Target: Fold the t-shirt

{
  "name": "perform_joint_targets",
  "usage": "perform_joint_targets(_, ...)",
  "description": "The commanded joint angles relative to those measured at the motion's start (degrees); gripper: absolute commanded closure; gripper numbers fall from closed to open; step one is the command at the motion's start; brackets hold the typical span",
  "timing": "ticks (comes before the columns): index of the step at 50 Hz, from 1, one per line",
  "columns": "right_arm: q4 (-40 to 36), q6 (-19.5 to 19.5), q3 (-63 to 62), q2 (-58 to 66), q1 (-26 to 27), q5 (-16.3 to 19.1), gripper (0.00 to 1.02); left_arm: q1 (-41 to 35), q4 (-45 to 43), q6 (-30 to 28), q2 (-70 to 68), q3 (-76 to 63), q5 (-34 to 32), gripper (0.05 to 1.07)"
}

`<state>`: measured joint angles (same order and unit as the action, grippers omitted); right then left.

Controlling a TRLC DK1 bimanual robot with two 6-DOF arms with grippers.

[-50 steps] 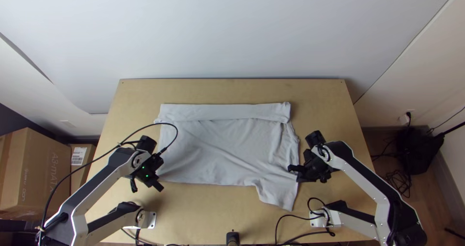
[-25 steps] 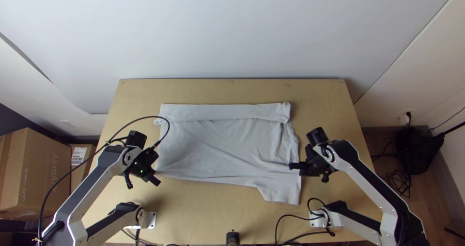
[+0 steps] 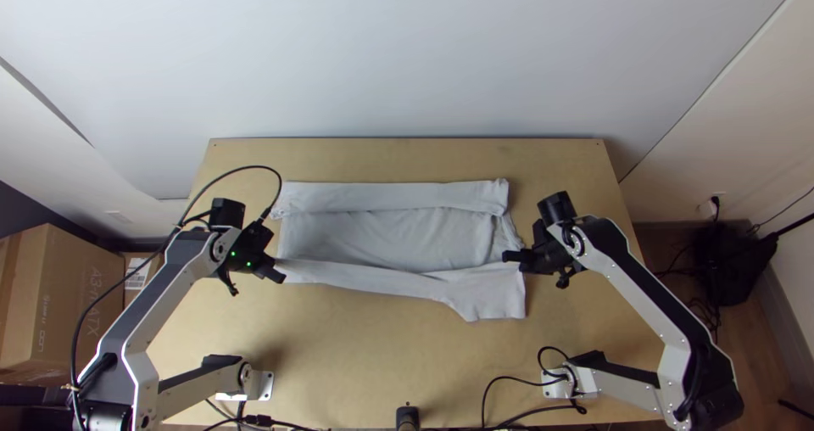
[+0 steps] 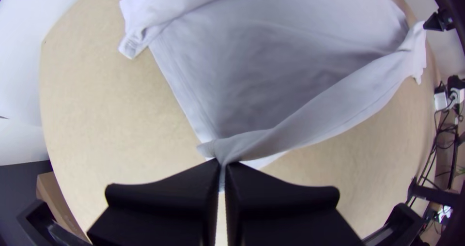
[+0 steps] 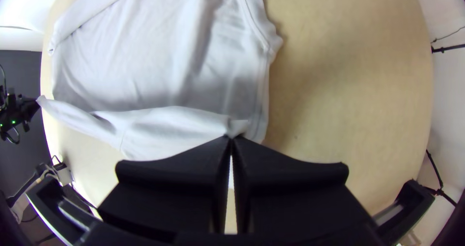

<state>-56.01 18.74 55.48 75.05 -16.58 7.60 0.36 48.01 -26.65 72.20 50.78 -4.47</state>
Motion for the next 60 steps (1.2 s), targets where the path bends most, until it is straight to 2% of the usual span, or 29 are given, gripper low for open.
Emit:
perform_joint_targets(1, 2.48, -1.43, 3.05, 2.47, 0.49, -1.62, 1.00, 2.01, -0.81, -0.42, 2.33, 3.53, -1.59, 1.04)
perform_joint_targets(11, 6.97, -1.34, 7.27, 7.31, 0.58, -2.76, 1.00, 3.95, -2.48, -0.42, 5.32, 7.49, -3.09, 1.04)
perform_joint_targets(22, 11.01, 1.91, 11.84, 13.02, 1.81, -3.02, 1.00, 4.82, -4.77, -0.42, 8.30, 9.95, -3.26, 1.04)
perform_joint_targets(33, 14.61, 2.70, 14.83, 17.15, 2.34, -3.11, 1.00, 5.79, -7.14, 0.38, 12.35, 13.90, -5.20, 1.04)
perform_joint_targets(47, 19.45, 2.62, 20.01, 22.34, 2.87, -4.08, 1.00, 6.32, -11.27, 4.07, 17.88, 19.53, -9.24, 1.04)
perform_joint_targets(60, 20.50, 2.79, 27.05, 28.23, 3.22, -5.31, 1.00, 5.44, -15.58, 7.14, 23.51, 21.46, -9.24, 1.04)
